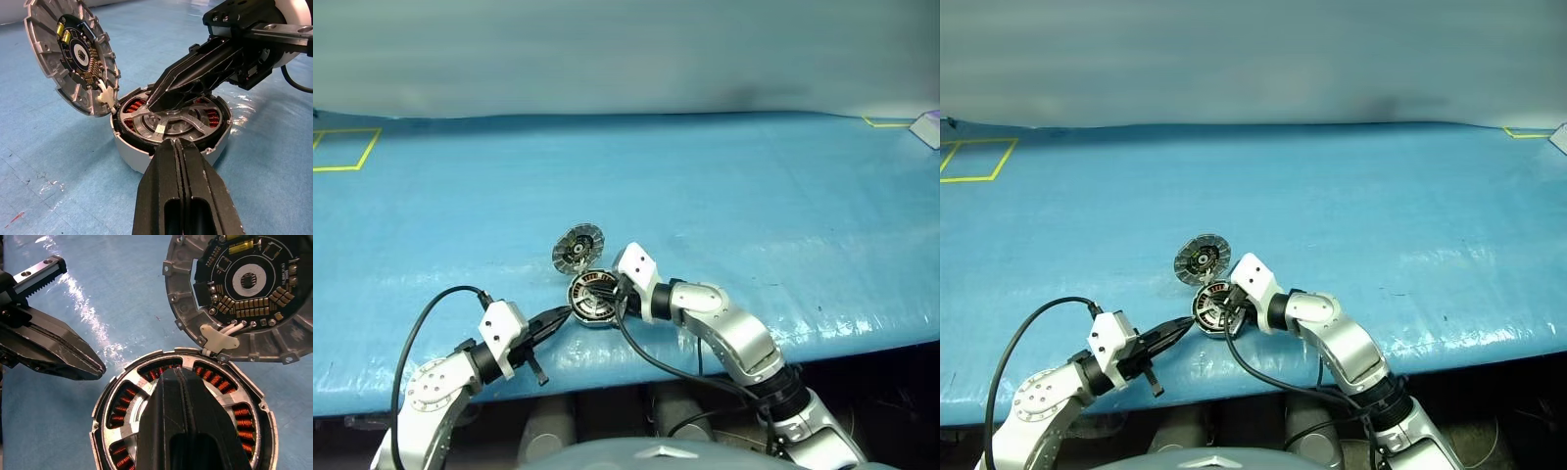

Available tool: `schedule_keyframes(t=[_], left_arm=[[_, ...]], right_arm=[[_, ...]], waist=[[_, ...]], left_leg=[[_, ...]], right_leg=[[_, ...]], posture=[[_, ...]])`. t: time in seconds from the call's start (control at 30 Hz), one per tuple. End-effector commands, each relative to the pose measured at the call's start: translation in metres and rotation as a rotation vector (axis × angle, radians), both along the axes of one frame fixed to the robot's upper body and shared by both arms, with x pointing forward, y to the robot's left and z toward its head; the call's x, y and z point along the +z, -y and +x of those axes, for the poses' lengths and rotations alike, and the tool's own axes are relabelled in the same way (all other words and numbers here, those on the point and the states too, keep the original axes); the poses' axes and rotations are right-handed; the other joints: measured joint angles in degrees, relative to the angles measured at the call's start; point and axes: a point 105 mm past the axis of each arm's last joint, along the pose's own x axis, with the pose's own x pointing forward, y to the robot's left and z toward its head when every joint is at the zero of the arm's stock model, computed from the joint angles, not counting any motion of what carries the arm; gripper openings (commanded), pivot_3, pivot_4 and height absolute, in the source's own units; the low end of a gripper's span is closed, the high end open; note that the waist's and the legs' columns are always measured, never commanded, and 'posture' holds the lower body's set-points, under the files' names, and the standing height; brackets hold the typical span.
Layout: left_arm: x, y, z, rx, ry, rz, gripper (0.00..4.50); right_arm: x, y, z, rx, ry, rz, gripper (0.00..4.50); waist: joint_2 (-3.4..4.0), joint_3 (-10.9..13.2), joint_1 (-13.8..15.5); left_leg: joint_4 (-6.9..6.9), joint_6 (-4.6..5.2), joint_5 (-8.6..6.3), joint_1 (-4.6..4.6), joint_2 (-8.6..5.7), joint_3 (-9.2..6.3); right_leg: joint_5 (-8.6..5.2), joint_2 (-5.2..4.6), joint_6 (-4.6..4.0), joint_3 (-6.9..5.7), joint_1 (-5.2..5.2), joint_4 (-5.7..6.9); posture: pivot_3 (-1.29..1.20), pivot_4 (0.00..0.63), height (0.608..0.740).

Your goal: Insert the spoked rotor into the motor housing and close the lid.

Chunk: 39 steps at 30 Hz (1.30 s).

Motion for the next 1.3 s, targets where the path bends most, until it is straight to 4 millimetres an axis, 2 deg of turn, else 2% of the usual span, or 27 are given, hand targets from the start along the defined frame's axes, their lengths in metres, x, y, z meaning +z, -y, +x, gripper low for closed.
schedule_keyframes(t=[0.03,0.2,0.5,0.6,0.7,0.77,0.97,1.13,1.3], left_arm=[[0.010,0.007,0.000,-0.017,0.030,-0.029,0.02],[0.011,0.008,0.001,-0.015,0.029,-0.029,0.02],[0.011,0.007,0.001,-0.011,0.021,-0.020,0.02],[0.011,0.006,0.001,-0.009,0.021,-0.019,0.02],[0.010,0.005,0.002,-0.007,0.018,-0.017,0.02],[0.010,0.005,0.002,-0.009,0.016,-0.017,0.02],[0.010,0.004,0.002,-0.013,0.012,-0.022,0.02],[0.010,0.002,0.000,-0.031,-0.006,-0.025,0.02],[0.016,-0.001,-0.003,-0.067,-0.039,-0.048,0.02]], right_arm=[[-0.002,-0.003,0.000,0.011,-0.004,-0.014,0.00],[-0.019,-0.009,-0.006,0.023,-0.045,-0.051,0.00],[-0.017,-0.026,-0.023,0.117,-0.046,-0.052,0.00],[-0.022,-0.023,-0.024,0.120,-0.054,-0.081,0.00],[-0.034,-0.011,-0.013,0.046,-0.039,-0.156,0.00],[-0.034,-0.007,-0.007,0.012,-0.037,-0.159,0.00],[-0.018,-0.011,-0.009,0.033,-0.039,-0.080,0.00],[0.009,-0.015,-0.017,0.090,-0.056,0.047,0.00],[0.033,-0.009,-0.028,0.146,-0.046,0.118,0.00]], waist=[[0.00,0.0,0.0],[0.00,0.0,-0.2],[-0.01,-0.1,-0.4],[0.00,0.0,-0.3],[-0.02,-0.1,-0.2],[-0.02,-0.1,-0.2],[-0.02,-0.1,-0.1],[-0.02,-0.1,0.0],[0.00,0.0,-0.1]], left_leg=[[-0.02,0.00,0.00,0.00,0.00,0.00],[-0.09,0.00,0.00,0.05,0.02,0.01],[-0.13,0.00,0.00,0.13,0.06,0.02],[-0.19,0.00,0.00,0.11,0.06,0.01],[-0.19,0.00,0.00,0.08,0.05,0.04],[-0.17,0.00,0.00,0.10,0.05,0.04],[-0.09,-0.01,0.00,0.14,0.05,0.04],[-0.10,-0.01,0.00,-0.03,0.03,0.06],[-0.22,0.00,0.00,-0.14,0.06,0.07]], right_leg=[[0.00,0.00,0.00,0.00,-0.01,0.00],[-0.02,0.03,-0.04,0.00,-0.02,0.02],[-0.05,0.06,-0.08,0.00,-0.01,0.06],[-0.07,0.05,-0.12,-0.02,-0.04,0.06],[-0.07,0.03,-0.12,-0.01,-0.07,0.05],[-0.07,0.03,-0.12,-0.01,-0.06,0.05],[-0.07,-0.02,-0.12,-0.02,-0.24,0.03],[-0.07,-0.03,-0.12,-0.02,-0.20,0.03],[-0.08,0.02,-0.13,-0.02,-0.33,0.08]], posture=[[0.00,0.150,0.740],[0.00,0.150,0.740],[0.00,0.150,0.740],[0.00,0.150,0.740],[0.00,0.150,0.740],[0.00,0.150,0.740],[0.00,0.150,0.740],[0.00,0.150,0.740],[0.00,0.150,0.740]])
